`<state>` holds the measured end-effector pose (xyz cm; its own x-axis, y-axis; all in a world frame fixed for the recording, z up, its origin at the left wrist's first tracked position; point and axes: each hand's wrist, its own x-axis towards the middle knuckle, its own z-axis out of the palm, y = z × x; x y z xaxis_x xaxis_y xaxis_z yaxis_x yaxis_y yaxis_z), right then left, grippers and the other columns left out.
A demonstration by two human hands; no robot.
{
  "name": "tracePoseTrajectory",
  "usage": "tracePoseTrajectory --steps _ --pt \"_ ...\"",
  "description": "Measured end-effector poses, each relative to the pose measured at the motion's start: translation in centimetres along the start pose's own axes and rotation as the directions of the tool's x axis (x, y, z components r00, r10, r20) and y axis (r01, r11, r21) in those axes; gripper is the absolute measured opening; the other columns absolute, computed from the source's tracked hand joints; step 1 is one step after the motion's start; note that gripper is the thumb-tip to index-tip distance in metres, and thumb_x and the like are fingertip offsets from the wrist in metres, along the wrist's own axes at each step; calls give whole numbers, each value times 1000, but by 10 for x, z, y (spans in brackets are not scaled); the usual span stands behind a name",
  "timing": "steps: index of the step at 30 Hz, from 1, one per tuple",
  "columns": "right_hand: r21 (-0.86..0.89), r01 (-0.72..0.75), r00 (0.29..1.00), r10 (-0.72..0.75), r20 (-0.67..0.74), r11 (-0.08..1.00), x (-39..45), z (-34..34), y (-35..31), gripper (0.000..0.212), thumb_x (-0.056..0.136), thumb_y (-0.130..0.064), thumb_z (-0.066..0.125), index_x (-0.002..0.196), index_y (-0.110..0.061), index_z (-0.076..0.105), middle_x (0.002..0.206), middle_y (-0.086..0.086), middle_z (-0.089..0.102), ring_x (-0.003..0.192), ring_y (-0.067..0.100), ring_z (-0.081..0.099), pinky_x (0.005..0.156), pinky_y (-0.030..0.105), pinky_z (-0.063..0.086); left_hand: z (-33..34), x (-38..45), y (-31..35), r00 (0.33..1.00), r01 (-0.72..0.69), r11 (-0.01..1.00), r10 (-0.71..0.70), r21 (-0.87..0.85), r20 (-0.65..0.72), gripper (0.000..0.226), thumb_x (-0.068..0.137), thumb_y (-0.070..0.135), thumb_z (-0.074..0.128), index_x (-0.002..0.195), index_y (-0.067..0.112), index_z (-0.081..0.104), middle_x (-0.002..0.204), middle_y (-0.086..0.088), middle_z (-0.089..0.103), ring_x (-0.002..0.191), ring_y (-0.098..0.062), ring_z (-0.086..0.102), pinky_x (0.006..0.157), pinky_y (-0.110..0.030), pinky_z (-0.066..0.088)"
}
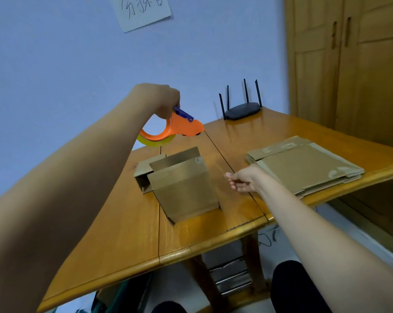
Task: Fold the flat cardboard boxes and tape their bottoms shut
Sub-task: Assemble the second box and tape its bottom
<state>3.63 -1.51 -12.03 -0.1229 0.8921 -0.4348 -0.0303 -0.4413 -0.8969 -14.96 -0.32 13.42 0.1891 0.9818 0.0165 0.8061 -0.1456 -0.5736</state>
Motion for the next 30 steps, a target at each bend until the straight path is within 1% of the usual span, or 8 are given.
tracePoseTrajectory --steps 4,7,14,18,21,24,27,30 --pt "83 41 999 -39 -32 996 4 2 9 28 86 -5 75 109 8 65 81 13 69 70 18 66 56 26 57 -3 4 9 1000 -17 999 16 28 6 30 84 2 51 103 16 70 76 -3 59 71 -26 50 64 -36 42" --pt "133 57 998 -53 -34 989 5 6 18 34 84 -1 76 114 4 61 83 14 70 70 19 67 56 27 58 -4 8 14 1000 -21 999 21 41 0 29 84 2 50 101 13 70 72 -3 55 68 -25 46 62 -35 40" --pt "146 76 996 -68 -60 986 12 22 30 50 80 -3 81 123 0 56 99 21 70 75 24 69 58 30 61 3 11 16 1000 -22 998 21 58 20 25 84 3 51 97 14 69 72 -3 54 71 -25 46 62 -34 39" --pt "114 79 995 -71 -74 990 14 28 31 46 80 -5 82 118 4 57 96 20 71 72 24 68 70 36 63 5 12 9 999 -21 998 19 67 30 28 82 2 48 94 16 69 71 -2 51 70 -25 43 60 -33 36" --pt "111 80 994 -71 -80 991 14 33 33 44 79 -5 82 116 4 61 92 18 72 72 23 70 67 34 63 8 13 6 999 -18 997 15 69 36 26 80 2 48 89 21 64 71 -1 52 67 -25 43 60 -33 37" --pt "104 71 994 -62 -94 992 13 35 34 42 79 -6 83 114 4 63 91 15 73 79 24 72 72 36 63 12 14 6 999 -23 998 21 61 39 23 83 2 49 88 19 65 70 -1 51 66 -24 42 60 -33 37" --pt "87 76 992 -66 -111 993 11 37 36 45 76 -9 85 114 4 64 92 16 73 78 26 73 74 39 63 14 13 7 999 -30 998 28 59 38 22 84 1 49 88 16 65 70 -2 50 66 -24 40 60 -33 36" --pt "61 86 990 -78 -122 994 9 39 37 45 76 -10 85 112 5 63 94 17 73 79 27 73 72 39 63 16 14 5 999 -27 998 25 51 34 23 83 2 49 86 20 63 71 -2 51 67 -24 41 60 -33 36"
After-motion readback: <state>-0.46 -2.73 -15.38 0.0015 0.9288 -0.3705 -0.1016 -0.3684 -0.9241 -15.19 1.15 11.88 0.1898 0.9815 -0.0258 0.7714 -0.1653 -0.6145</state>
